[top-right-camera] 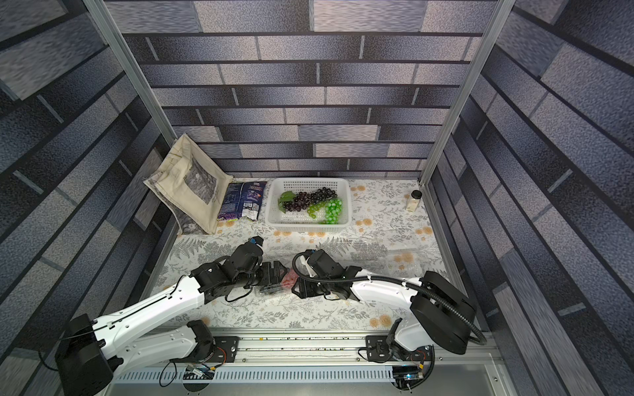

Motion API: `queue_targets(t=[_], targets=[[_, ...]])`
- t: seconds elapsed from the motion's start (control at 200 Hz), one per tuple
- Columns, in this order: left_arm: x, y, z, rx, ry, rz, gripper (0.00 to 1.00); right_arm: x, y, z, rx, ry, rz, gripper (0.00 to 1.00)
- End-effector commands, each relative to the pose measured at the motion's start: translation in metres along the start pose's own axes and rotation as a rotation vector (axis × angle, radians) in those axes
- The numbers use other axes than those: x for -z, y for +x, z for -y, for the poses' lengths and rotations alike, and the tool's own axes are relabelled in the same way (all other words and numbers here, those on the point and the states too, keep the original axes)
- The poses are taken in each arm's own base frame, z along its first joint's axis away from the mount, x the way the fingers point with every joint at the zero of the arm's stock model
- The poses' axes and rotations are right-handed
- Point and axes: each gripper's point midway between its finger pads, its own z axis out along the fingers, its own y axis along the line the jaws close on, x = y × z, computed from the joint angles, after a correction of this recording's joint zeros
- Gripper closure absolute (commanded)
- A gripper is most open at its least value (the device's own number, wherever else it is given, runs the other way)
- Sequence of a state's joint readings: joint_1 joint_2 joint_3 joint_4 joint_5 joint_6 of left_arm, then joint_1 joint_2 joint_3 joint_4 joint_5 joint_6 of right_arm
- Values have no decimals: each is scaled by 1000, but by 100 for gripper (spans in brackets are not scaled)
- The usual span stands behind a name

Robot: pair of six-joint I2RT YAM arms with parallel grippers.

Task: Pack grapes into containers
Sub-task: Adjust the packing box at the center of the board.

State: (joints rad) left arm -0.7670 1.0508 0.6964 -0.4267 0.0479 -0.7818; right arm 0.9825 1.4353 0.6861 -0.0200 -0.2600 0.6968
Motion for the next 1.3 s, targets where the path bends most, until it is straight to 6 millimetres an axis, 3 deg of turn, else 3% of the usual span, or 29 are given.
queue_targets(t=[0.0, 0.301, 0.536, 0.897, 1.017, 1.297], targets=[[0, -9, -5, 36, -9, 23, 7, -4, -21, -14, 60, -12, 48, 43], [3, -26, -21, 74, -40, 63, 6, -21, -61, -19, 82, -28, 78, 44], [3, -37, -25, 66, -61, 74, 6, -23, -86, -5, 67, -30, 91, 44], [2, -41, -34, 29, -95, 57, 9, 1, -74, 8, -33, -128, 111, 44], [1, -37, -37, 11, -109, 34, 9, 8, -80, 6, -102, -224, 154, 44], [-7, -25, -41, -12, -125, -42, 9, 3, -96, 1, -204, -388, 217, 45]])
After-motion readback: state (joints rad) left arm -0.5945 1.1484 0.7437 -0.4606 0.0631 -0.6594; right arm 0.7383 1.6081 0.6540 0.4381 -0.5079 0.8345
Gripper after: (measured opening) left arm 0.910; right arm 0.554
